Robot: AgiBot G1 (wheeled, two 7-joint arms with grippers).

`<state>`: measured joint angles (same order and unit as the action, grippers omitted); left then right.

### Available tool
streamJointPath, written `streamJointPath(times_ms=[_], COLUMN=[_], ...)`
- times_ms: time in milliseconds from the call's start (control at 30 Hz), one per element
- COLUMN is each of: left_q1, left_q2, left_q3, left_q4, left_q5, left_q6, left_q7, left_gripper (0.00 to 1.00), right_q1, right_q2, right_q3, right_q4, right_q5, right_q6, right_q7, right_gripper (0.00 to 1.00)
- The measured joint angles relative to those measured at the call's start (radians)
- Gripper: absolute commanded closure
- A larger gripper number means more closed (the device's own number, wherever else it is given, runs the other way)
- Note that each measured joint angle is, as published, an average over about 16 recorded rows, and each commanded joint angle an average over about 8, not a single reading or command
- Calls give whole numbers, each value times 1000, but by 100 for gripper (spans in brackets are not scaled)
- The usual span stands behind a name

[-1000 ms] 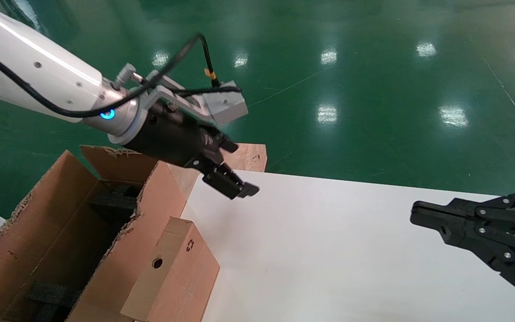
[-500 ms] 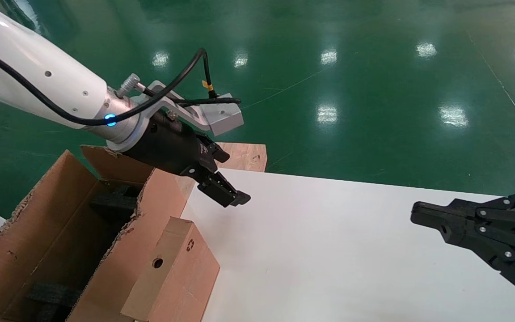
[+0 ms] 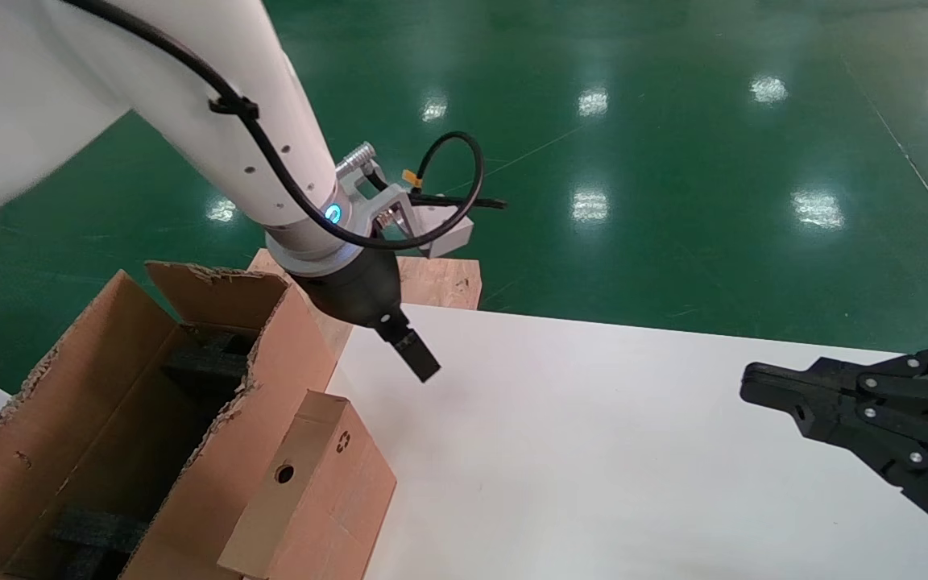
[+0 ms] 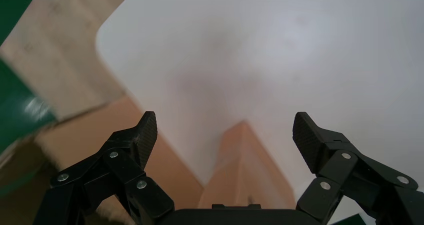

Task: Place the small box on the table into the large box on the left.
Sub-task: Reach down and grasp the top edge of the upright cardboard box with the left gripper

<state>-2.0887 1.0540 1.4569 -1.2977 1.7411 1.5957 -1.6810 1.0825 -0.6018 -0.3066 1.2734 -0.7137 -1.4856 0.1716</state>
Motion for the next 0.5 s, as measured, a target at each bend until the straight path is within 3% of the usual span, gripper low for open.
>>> streamJointPath(times_ms=[233, 500], left_q1=[-83, -124], left_q2=[33, 42], left_q3=[187, 319], left_q4=[-1, -5], left_q5=[-91, -197], left_q6=[-7, -18], left_q7=[-128, -177], left_gripper=[0, 0], right_q1=[0, 0], right_q2=[0, 0], right_q3=[0, -1], right_q4=[0, 0], right_q5=[0, 0], right_q6=[0, 0], right_q7=[0, 0], right_gripper=[100, 100])
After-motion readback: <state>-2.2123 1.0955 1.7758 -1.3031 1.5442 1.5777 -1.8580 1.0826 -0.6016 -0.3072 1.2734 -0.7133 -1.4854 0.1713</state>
